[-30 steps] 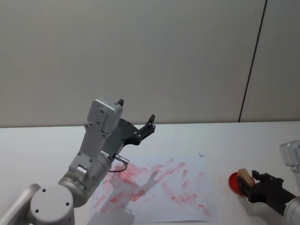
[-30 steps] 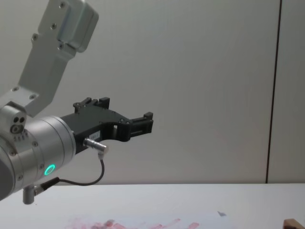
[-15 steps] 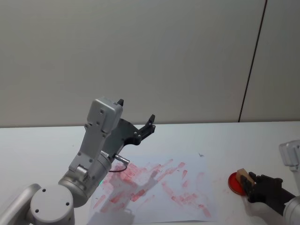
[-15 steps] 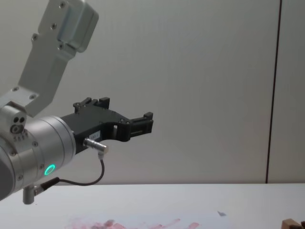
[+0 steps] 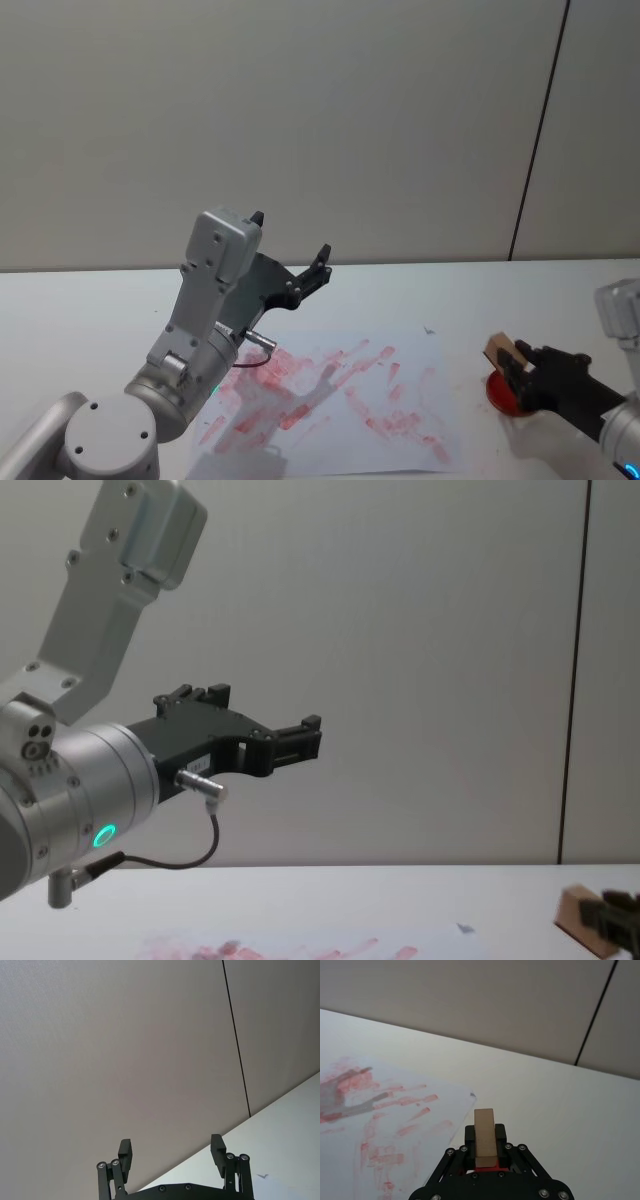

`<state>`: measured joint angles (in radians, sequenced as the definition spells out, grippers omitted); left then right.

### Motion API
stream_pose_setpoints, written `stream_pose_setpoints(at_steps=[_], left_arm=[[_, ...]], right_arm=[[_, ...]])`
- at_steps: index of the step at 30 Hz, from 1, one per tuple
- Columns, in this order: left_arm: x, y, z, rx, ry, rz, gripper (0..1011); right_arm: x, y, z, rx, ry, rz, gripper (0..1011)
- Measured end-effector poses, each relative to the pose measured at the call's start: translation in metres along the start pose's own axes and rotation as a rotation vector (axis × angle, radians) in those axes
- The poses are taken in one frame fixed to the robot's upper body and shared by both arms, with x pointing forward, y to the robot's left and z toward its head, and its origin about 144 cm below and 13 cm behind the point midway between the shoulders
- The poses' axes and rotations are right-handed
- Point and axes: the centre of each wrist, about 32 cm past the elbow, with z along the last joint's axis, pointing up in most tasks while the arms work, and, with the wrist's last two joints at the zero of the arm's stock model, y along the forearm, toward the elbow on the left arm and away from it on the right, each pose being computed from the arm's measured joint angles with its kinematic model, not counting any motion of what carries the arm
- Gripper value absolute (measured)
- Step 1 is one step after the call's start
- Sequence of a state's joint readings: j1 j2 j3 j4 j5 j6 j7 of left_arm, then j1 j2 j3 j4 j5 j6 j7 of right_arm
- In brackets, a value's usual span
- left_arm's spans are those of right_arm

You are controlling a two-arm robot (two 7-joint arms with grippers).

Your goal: Use the one hand to pick up the stamp and affix it onto the A4 paper.

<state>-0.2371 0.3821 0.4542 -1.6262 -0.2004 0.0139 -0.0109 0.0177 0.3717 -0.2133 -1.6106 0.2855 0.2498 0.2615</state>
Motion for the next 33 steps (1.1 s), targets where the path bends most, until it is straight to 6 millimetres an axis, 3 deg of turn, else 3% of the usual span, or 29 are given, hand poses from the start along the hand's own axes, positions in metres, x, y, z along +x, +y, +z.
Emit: stream_pose_setpoints(at_steps=[16,33], left_arm=[[0.0,0.0,0.0,0.0,0.0,0.0,1002],[0.0,0.0,0.0,0.0,0.0,0.0,1001]], right_arm=[[-0.012,0.015,0.021,0.086,-0.054,0.216,214],[-0.033,0.059,0.011,-0.044,-0.035,0.422,214]])
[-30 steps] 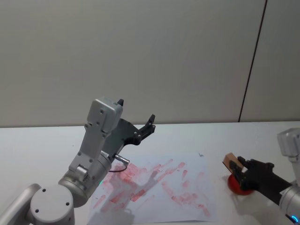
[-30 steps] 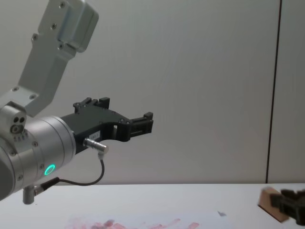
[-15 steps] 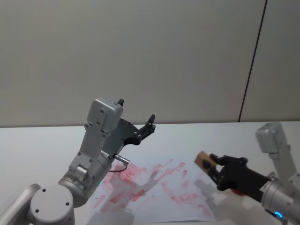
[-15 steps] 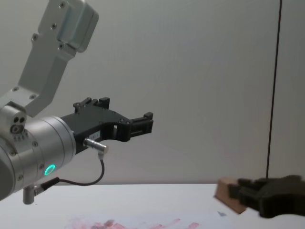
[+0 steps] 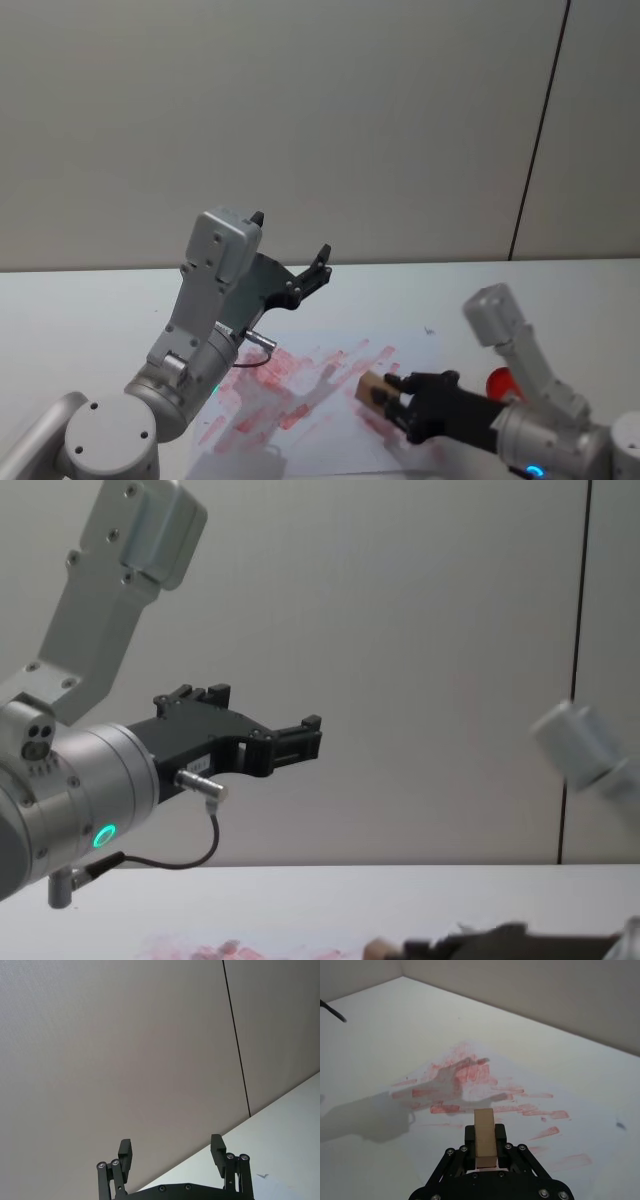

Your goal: Use the one hand to pick up the stamp and affix it onto the A4 paper.

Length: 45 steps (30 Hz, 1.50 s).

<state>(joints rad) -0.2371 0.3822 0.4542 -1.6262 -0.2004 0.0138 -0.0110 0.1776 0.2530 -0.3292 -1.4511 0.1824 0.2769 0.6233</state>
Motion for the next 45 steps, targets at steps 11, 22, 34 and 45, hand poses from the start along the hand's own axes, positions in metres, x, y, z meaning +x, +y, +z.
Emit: stream_pose_setpoints(at_steps=[11,22,34,45], left_arm=[[0.0,0.0,0.0,0.0,0.0,0.0,1001],[0.0,0.0,0.0,0.0,0.0,0.0,1002],[0.0,0.0,0.0,0.0,0.0,0.0,1002],[0.0,0.0,0.0,0.0,0.0,0.0,1001]], right_arm=[[0.0,0.035,-0.009,-0.087,0.029,0.053,214],[-0.001,0.048,-0.012,-0.115,0.018,0.064,214],[-0.002,0.037,0.0,-0.052,-0.029,0.062,216],[0.007,-0.01,0.026,0.077,-0.068,-0.029,216]])
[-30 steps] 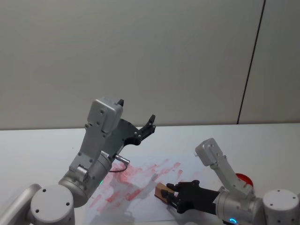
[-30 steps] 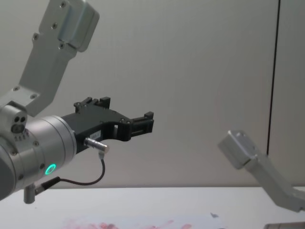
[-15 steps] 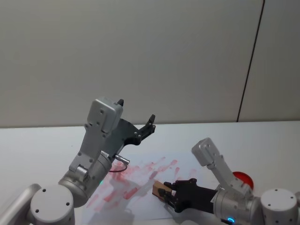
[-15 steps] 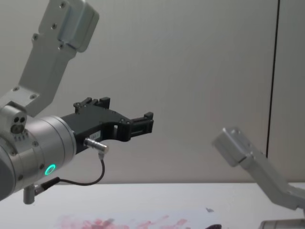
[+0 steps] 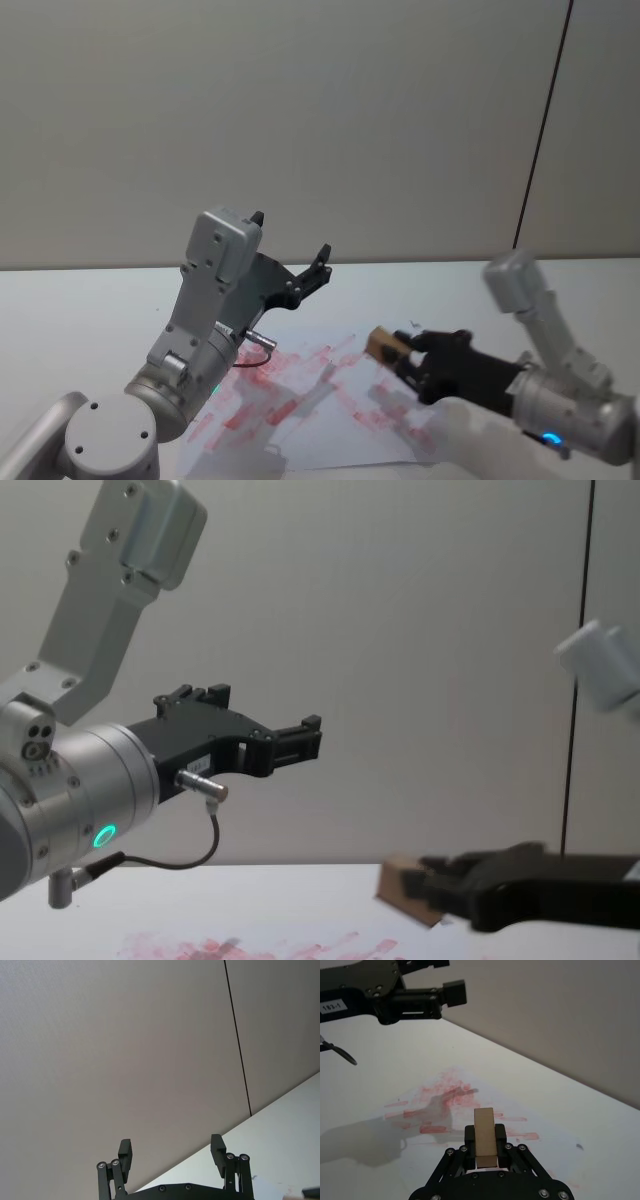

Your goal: Use the one hand to pick up the stamp and affix it onto the A4 paper.

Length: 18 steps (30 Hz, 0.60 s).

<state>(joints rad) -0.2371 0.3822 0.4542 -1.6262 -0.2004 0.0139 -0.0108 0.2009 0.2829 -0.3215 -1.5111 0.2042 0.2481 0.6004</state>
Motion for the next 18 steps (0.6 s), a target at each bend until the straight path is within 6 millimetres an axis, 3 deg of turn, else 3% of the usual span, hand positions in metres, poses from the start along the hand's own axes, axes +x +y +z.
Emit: stream_pose_setpoints(at_steps=[7,10,18], left_arm=[[0.0,0.0,0.0,0.0,0.0,0.0,1001],[0.0,0.0,0.0,0.0,0.0,0.0,1001],[0.0,0.0,0.0,0.0,0.0,0.0,1001]], right_arm=[[0.006,-0.028,0.002,0.006,-0.013,-0.069,214],[0.009,-0.045,-0.002,-0.018,-0.019,-0.116,214],[0.013,-0.066,-0.015,-0.07,-0.014,-0.205,216]])
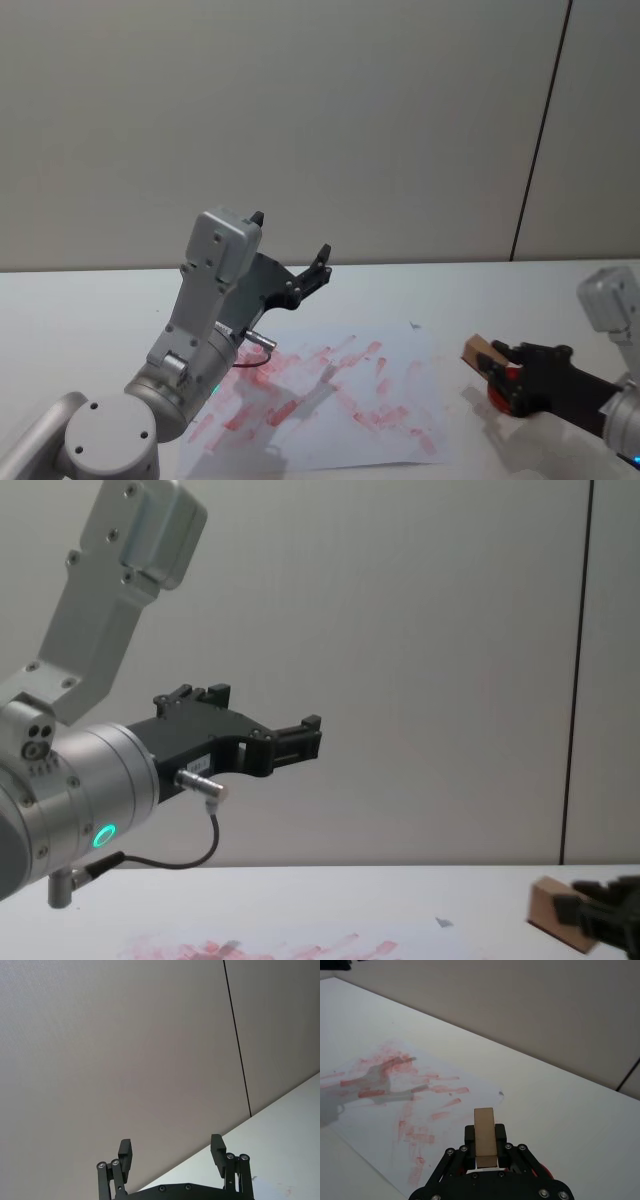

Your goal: Use the one hand to pick up the stamp and affix it onto the A4 paper.

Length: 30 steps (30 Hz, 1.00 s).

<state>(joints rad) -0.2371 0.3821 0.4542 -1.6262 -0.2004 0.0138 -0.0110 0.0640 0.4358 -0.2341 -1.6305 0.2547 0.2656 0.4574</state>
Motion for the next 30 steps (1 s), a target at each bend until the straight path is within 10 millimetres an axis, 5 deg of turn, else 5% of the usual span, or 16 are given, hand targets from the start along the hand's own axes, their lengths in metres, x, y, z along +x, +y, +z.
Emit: stream_pose_setpoints(at_steps=[30], left_arm=[[0.0,0.0,0.0,0.0,0.0,0.0,1001]], right_arm=[[0.006,-0.006,-0.037,-0.073,0.044,-0.124,216]])
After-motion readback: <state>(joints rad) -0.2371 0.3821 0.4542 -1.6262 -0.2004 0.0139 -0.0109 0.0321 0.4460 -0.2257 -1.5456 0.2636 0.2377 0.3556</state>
